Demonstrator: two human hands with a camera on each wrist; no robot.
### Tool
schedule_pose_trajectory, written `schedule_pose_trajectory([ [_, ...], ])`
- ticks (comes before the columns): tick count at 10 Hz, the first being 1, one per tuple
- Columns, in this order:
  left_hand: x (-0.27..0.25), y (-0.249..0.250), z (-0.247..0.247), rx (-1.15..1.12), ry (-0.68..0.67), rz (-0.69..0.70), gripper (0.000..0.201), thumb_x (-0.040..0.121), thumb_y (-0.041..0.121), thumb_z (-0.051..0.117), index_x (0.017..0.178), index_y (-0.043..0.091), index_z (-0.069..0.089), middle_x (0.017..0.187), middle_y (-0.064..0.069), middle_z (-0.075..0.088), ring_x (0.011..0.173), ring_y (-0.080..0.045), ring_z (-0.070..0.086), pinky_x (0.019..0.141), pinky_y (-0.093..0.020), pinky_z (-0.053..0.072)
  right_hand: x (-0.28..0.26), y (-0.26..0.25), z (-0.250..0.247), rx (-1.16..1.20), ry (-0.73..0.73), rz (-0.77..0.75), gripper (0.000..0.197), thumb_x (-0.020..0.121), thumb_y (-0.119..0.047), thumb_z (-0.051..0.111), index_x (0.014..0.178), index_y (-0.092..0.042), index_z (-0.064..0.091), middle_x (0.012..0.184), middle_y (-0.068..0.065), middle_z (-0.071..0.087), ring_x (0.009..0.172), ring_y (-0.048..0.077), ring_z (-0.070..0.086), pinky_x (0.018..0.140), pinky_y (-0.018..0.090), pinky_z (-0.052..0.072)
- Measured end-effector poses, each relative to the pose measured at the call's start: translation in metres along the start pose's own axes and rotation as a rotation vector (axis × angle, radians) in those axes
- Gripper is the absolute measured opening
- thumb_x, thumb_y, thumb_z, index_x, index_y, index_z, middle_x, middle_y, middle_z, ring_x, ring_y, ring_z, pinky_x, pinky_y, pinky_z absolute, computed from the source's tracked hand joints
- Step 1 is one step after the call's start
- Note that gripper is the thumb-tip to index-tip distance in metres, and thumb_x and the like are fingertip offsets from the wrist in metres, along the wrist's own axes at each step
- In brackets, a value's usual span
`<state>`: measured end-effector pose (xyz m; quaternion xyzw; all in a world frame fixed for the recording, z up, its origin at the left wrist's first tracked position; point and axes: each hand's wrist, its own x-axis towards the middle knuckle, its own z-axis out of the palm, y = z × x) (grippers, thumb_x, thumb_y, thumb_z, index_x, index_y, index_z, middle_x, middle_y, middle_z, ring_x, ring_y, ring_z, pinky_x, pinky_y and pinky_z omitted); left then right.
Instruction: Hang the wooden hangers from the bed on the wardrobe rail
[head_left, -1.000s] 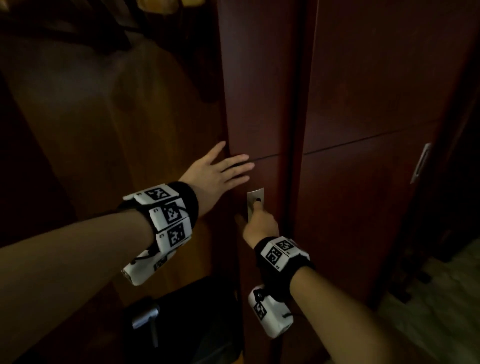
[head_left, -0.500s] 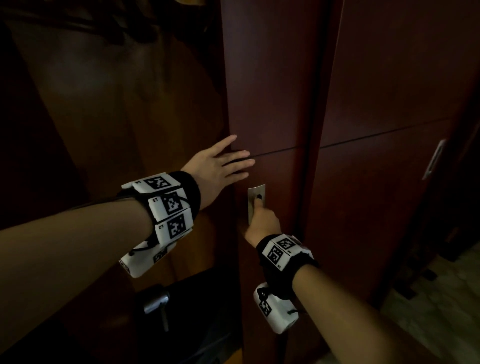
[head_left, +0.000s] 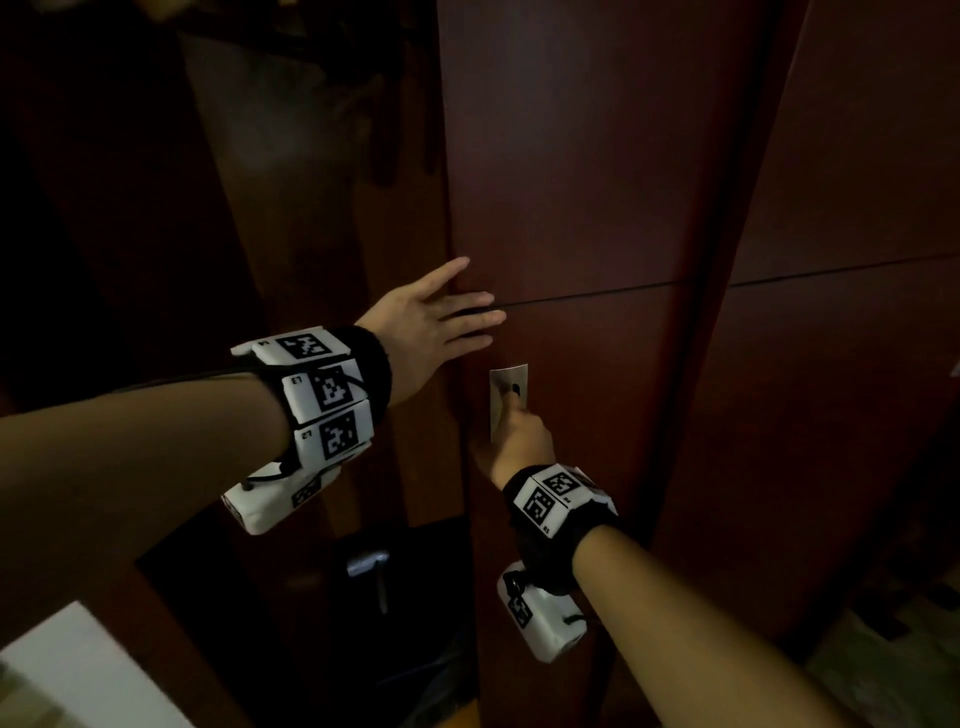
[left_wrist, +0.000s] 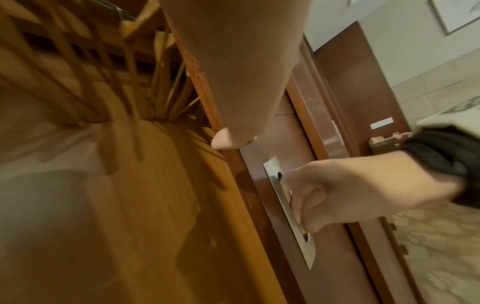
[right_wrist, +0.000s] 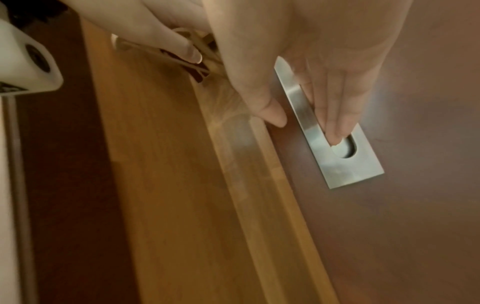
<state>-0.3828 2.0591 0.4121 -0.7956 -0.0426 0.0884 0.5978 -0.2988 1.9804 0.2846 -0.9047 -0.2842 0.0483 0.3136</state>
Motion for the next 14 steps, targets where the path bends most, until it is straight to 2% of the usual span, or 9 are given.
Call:
schedule_pose_trajectory([
  [2,-0.03,-0.006,0.017,0.03,-0.067,-0.001,0.066,0.097,0.033,0.025,0.149,0.024,-0.015,0.156,-0.001,-0.023,0.144,-0.02,-0.022,0.101,-0.058,-0.025,-0.026,-0.029,0.005,0.047,-0.065,-0.059,0.062,0.089,-0.025,0.059,0.141,-0.009,0.029,0.126,0.013,0.057,0.116,0.031,0.057,0.087,0.034,0.05],
  [4,-0.062,-0.015,0.031,0.004,-0.147,0.003,0.066,0.097,0.032,0.025,0.148,0.027,-0.017,0.155,0.002,-0.024,0.143,-0.017,-0.024,0.106,-0.058,-0.025,-0.037,-0.056,0.024,0.046,-0.093,-0.09,0.06,0.089,-0.017,0.055,0.141,-0.011,0.028,0.126,0.014,0.058,0.114,0.031,0.058,0.088,0.035,0.052],
  [8,-0.112,-0.021,0.065,-0.055,-0.26,-0.016,0.065,0.097,0.037,0.024,0.147,0.03,-0.017,0.155,0.004,-0.025,0.143,-0.016,-0.024,0.108,-0.059,-0.022,-0.064,-0.104,0.057,0.052,-0.169,-0.177,0.059,0.089,-0.018,0.055,0.14,-0.009,0.028,0.13,0.014,0.053,0.118,0.032,0.055,0.096,0.038,0.049],
  [12,-0.145,-0.021,0.083,-0.106,-0.328,-0.05,0.063,0.098,0.037,0.021,0.148,0.029,-0.016,0.157,0.004,-0.018,0.145,-0.016,-0.018,0.109,-0.061,-0.019,-0.086,-0.14,0.076,0.058,-0.191,-0.199,0.058,0.089,-0.023,0.054,0.138,-0.006,0.029,0.13,0.015,0.051,0.118,0.034,0.054,0.094,0.038,0.045],
  [13,-0.143,-0.017,0.08,-0.204,-0.262,-0.068,0.061,0.098,0.03,0.023,0.15,0.027,-0.008,0.16,0.001,0.001,0.148,-0.017,-0.003,0.107,-0.058,-0.024,-0.081,-0.142,0.07,0.015,-0.261,-0.222,0.051,0.088,-0.021,0.056,0.132,-0.005,0.036,0.128,0.017,0.054,0.116,0.034,0.056,0.092,0.035,0.047],
  [14,-0.141,-0.018,0.068,-0.365,-0.161,-0.16,0.059,0.096,0.024,0.03,0.151,0.024,0.008,0.149,-0.004,0.037,0.142,-0.021,0.026,0.109,-0.048,-0.022,-0.073,-0.139,0.044,-0.045,-0.325,-0.253,0.036,0.09,-0.023,0.055,0.124,-0.01,0.051,0.129,0.016,0.056,0.117,0.033,0.056,0.092,0.034,0.047],
])
